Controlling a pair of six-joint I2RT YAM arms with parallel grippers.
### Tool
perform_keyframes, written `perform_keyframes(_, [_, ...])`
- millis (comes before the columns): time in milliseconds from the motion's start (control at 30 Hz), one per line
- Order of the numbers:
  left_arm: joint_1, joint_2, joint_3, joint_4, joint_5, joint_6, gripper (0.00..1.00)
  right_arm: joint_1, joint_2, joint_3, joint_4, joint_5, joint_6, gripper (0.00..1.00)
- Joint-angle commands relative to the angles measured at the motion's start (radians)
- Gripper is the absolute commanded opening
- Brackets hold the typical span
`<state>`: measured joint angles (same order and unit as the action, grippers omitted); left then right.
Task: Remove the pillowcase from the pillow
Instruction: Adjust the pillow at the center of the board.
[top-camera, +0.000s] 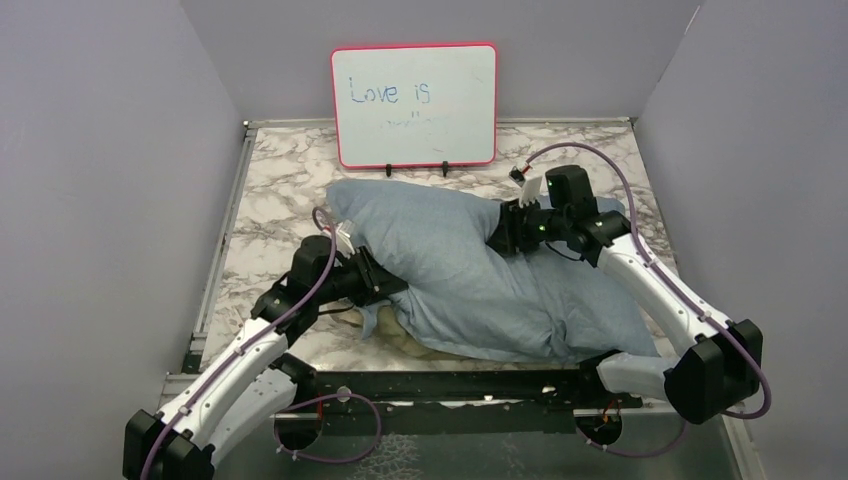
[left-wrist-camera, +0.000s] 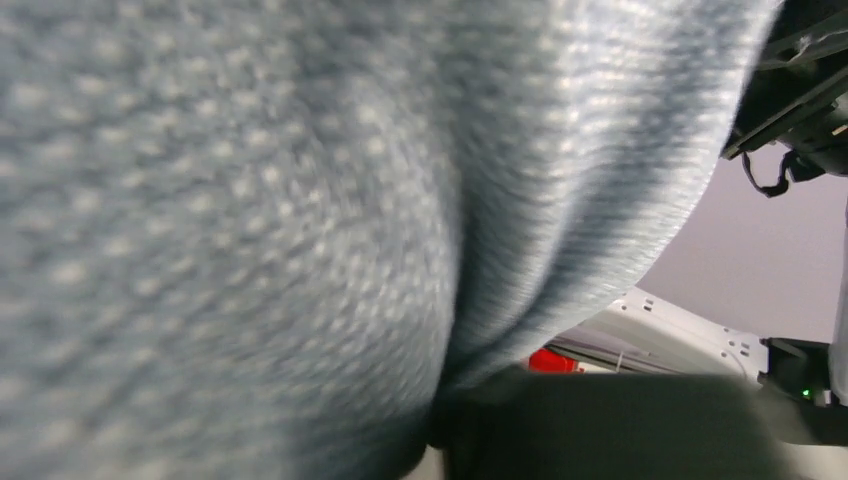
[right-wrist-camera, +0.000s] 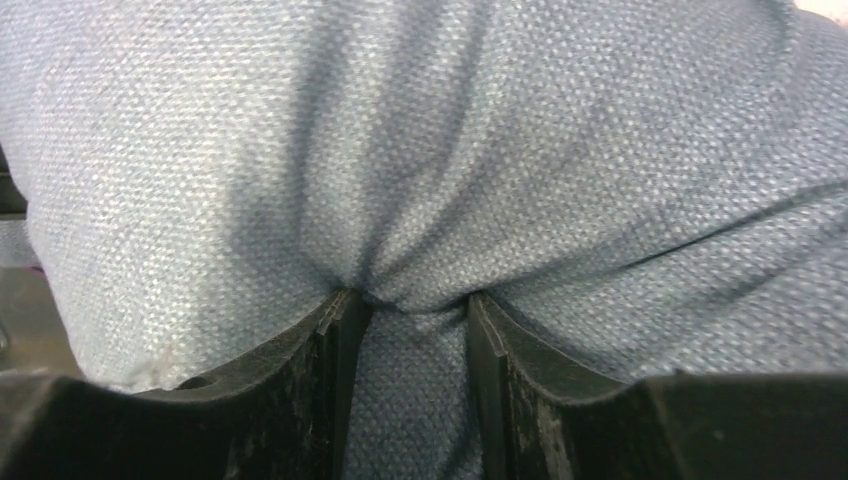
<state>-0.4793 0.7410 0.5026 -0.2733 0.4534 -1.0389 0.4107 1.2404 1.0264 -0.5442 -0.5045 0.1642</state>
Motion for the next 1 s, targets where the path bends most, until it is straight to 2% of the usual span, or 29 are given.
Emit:
perform_keyframes(0, [-0.023, 0.038, 0.081, 0.21, -0.199, 0.03, 0.09, 0.033, -0.011, -0.073, -0.123, -0.226, 0.046, 0.46])
perform_keyframes(33, [-0.029, 0.049, 0.094, 0.213, -0.203, 0.039, 0.01, 0.034, -0.016, -0.076, -0.119, -0.224, 0.049, 0.44])
perform_keyframes(133, [-0.062, 0.076, 0.161, 0.206, -0.213, 0.112, 0.0, 0.034, -0.037, -0.072, -0.109, -0.199, 0.059, 0.41])
perform_keyframes(233, [-0.102, 0.113, 0.289, 0.163, -0.236, 0.233, 0.0, 0.033, -0.071, -0.053, -0.095, -0.174, 0.066, 0.38])
perform_keyframes(533, [-0.116, 0.371, 0.847, -0.133, -0.311, 0.701, 0.0, 0.033, -0.142, -0.021, -0.028, -0.287, 0.074, 0.36])
perform_keyframes(667, [-0.069, 0.471, 1.067, -0.241, -0.348, 0.828, 0.0, 0.033, -0.168, 0.015, -0.059, -0.244, 0.048, 0.39])
perform_keyframes(733, [-0.036, 0.493, 1.11, -0.257, -0.357, 0.86, 0.0, 0.034, -0.187, 0.051, -0.079, -0.173, 0.042, 0.45])
perform_keyframes(833, [0.021, 0.504, 1.128, -0.279, -0.293, 0.911, 0.0, 0.033, -0.198, 0.126, -0.111, -0.031, 0.026, 0.58])
perform_keyframes(900, [0.04, 0.492, 1.117, -0.289, -0.24, 0.933, 0.0, 0.033, -0.199, 0.169, -0.128, 0.125, 0.03, 0.73])
perform_keyframes(967, [0.049, 0.471, 1.09, -0.294, -0.202, 0.948, 0.0, 0.033, -0.187, 0.207, -0.143, 0.306, 0.042, 0.83])
